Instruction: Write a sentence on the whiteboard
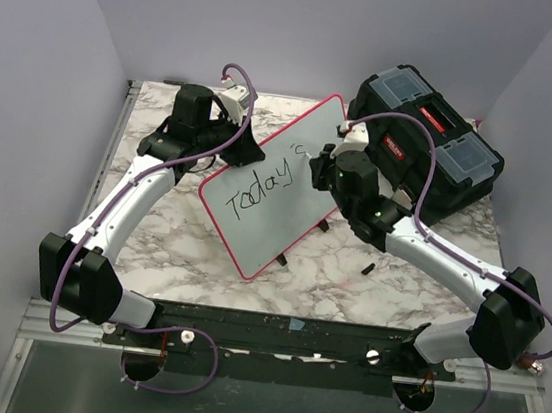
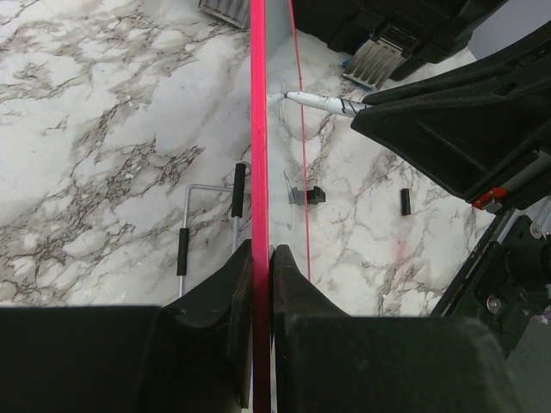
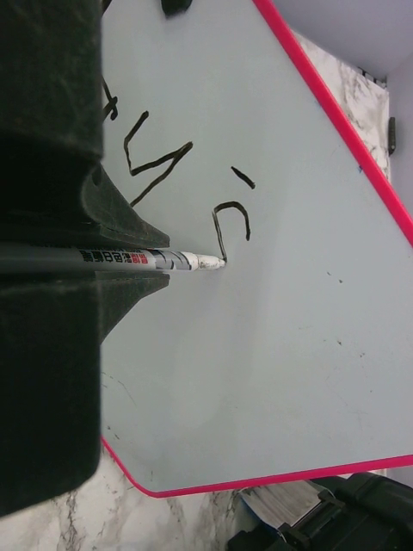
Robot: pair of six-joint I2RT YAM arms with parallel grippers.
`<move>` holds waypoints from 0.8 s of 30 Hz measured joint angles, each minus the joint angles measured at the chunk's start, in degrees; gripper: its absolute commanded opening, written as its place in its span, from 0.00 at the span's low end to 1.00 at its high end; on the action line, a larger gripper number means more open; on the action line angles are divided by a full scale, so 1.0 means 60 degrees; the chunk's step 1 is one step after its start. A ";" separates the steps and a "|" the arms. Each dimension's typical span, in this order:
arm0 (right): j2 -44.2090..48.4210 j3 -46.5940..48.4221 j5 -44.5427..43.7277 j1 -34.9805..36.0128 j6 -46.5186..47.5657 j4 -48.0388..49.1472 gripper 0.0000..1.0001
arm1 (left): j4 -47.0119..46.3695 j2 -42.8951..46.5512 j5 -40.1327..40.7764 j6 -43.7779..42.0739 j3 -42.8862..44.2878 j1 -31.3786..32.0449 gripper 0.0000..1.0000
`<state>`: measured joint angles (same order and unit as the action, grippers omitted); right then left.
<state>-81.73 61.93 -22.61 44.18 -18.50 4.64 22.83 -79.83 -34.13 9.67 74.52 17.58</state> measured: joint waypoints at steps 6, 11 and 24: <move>0.0058 -0.0299 0.0011 -0.0011 -0.0164 -0.0007 0.01 | 0.0000 0.0000 0.0011 0.0000 0.0000 0.0000 0.00; 0.0087 -0.0390 0.0193 -0.0047 -0.0244 -0.0007 0.01 | 0.0011 0.0000 0.0044 0.0000 0.0000 0.0000 0.00; 0.0397 -0.0408 0.1195 -0.0069 -0.0444 -0.0051 0.01 | 0.0004 0.0000 0.0018 0.0004 0.0000 0.0000 0.00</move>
<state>-79.35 59.48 -15.44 43.77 -21.17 4.34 22.85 -79.83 -34.02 9.69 74.52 17.58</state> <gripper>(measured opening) 0.118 0.107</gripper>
